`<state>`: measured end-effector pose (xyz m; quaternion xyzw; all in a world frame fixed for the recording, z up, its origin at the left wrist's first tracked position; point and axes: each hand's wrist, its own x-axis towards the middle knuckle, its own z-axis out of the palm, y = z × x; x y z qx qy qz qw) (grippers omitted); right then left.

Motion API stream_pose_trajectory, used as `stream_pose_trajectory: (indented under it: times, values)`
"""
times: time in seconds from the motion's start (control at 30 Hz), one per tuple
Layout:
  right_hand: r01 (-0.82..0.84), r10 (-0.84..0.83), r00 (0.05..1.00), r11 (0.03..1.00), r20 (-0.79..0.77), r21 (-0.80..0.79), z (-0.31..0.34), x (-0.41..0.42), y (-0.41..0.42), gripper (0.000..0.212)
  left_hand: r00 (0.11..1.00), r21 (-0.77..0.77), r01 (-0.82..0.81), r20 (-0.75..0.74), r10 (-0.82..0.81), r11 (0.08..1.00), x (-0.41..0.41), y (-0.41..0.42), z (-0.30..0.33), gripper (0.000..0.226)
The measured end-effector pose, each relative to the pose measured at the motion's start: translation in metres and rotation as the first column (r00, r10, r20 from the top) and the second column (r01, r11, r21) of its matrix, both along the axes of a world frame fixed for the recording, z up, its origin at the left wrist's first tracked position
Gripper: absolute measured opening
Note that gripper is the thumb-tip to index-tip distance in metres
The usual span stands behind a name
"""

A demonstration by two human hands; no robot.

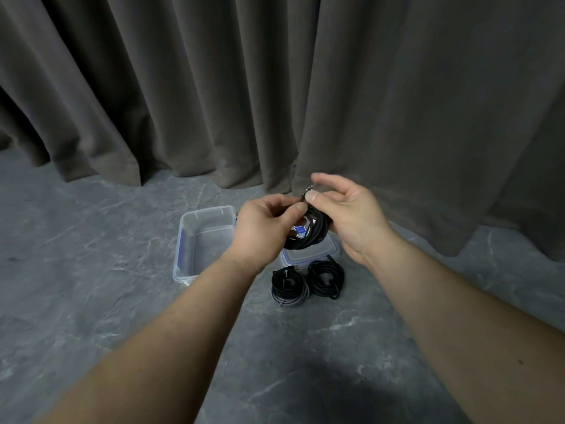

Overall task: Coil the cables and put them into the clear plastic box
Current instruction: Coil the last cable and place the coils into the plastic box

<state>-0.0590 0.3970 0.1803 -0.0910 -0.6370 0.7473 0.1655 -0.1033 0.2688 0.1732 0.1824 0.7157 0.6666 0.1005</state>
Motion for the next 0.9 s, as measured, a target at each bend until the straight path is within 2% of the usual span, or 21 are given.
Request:
stream_pose_trajectory:
  times: [0.07, 0.13, 0.2, 0.37, 0.6, 0.73, 0.9]
  values:
    - [0.01, -0.011, 1.0, 0.995, 0.012, 0.104, -0.002, -0.003, -0.001, 0.043, 0.994, 0.063, -0.104, 0.03, 0.102, 0.993, 0.0, 0.001, 0.001, 0.012]
    - [0.012, -0.039, 0.996, 0.953, 0.083, 0.304, -0.004, -0.004, -0.004, 0.06, 0.974, 0.139, -0.218, 0.091, 0.207, 0.966, -0.002, 0.0, 0.004, 0.014]
    - [-0.022, -0.042, 0.988, 0.916, 0.149, 0.399, -0.006, -0.003, -0.006, 0.061, 0.957, 0.192, -0.272, 0.155, 0.245, 0.943, -0.004, -0.002, 0.008, 0.016]
    - [0.026, -0.056, 0.996, 0.937, 0.076, 0.348, -0.009, -0.005, -0.003, 0.026, 0.959, 0.235, -0.238, 0.212, 0.189, 0.942, -0.004, -0.006, 0.012, 0.018]
    - [0.017, -0.033, 0.998, 0.961, 0.054, 0.276, -0.005, -0.003, 0.002, 0.022, 0.972, 0.252, -0.171, 0.203, 0.121, 0.953, -0.003, -0.008, 0.01, 0.016]
    - [0.018, -0.032, 0.998, 0.963, 0.05, 0.267, -0.006, 0.0, 0.004, 0.018, 0.971, 0.248, -0.126, 0.229, 0.069, 0.96, -0.006, -0.01, 0.009, 0.022]
    - [0.015, -0.028, 0.998, 0.969, 0.049, 0.246, -0.011, 0.003, 0.007, 0.013, 0.983, 0.221, -0.043, 0.185, 0.001, 0.974, -0.007, -0.014, 0.005, 0.02]
